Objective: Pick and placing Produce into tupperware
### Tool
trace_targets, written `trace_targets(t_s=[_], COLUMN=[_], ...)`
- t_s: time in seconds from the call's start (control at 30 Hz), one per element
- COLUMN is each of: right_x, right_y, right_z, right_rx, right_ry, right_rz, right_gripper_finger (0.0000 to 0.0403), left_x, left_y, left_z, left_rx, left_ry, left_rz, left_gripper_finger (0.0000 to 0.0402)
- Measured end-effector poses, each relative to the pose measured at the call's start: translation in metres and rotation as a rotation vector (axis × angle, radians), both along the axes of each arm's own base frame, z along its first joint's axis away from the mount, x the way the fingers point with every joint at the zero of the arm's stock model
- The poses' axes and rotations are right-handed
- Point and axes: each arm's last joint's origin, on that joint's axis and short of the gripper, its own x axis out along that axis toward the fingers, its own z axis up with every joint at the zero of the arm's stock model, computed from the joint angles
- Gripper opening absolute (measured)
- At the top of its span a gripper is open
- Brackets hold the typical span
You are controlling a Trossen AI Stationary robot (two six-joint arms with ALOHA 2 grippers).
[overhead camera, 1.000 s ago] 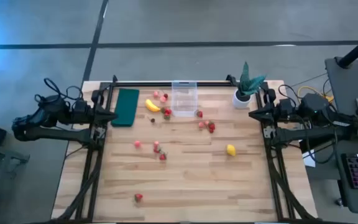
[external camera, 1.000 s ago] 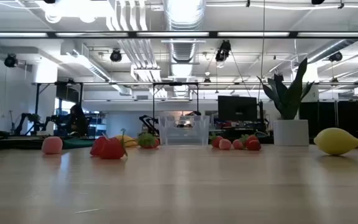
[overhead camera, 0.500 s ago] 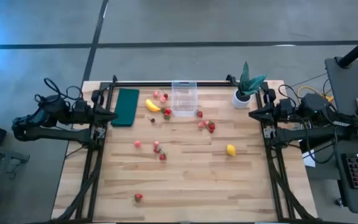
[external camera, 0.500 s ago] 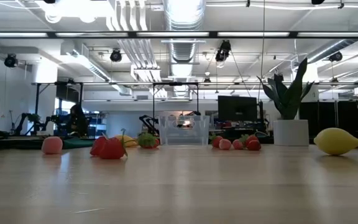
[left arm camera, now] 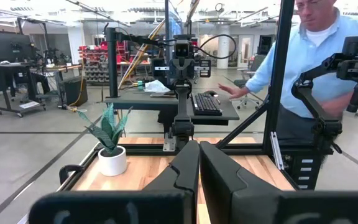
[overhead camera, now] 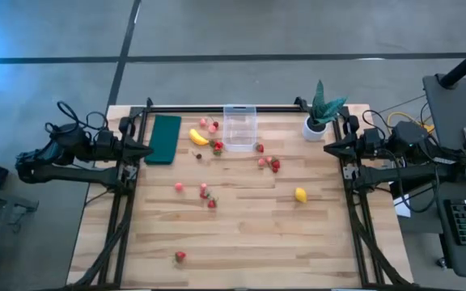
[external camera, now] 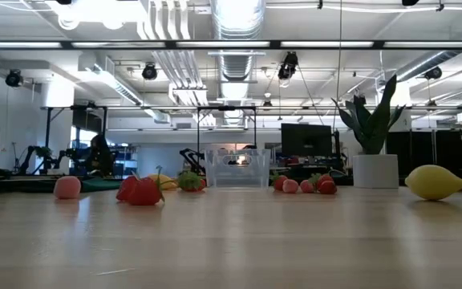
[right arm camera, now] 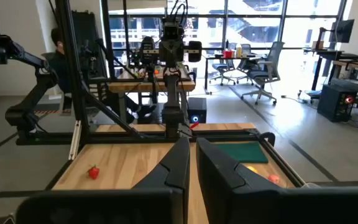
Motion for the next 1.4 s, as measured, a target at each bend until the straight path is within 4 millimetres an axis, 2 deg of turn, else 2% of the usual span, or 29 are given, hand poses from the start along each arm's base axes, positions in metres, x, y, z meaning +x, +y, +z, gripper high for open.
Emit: trace_targets(t_s=[1.1,1.17,1.3,1.4], right_x=[0.000,0.000,0.005,0.014], right_y=[0.000,0.000,0.000,-0.001], right_z=[0.001,0.003,0.013,0.023], right_rx=[0.001,0.029,0.208,0.225], right_ry=[-0.006,-0.035,-0.136,-0.238], right_rz=[0.000,0.000,0.005,0.000], right_gripper_finger=[0.0022,0.0022,0.0022,0.0022], left_x=[0.000,0.000,0.000,0.000], left_y=[0.000,0.000,0.000,0.000], left_z=[0.000,0.000,0.000,0.000], left_rx=[0.000,0.000,0.000,0.000], left_ry=[0.000,0.000,0.000,0.000], left_rz=[0.000,0.000,0.000,-0.001], left_gripper_finger=[0.0000,0.0000,0.0000,0.0000])
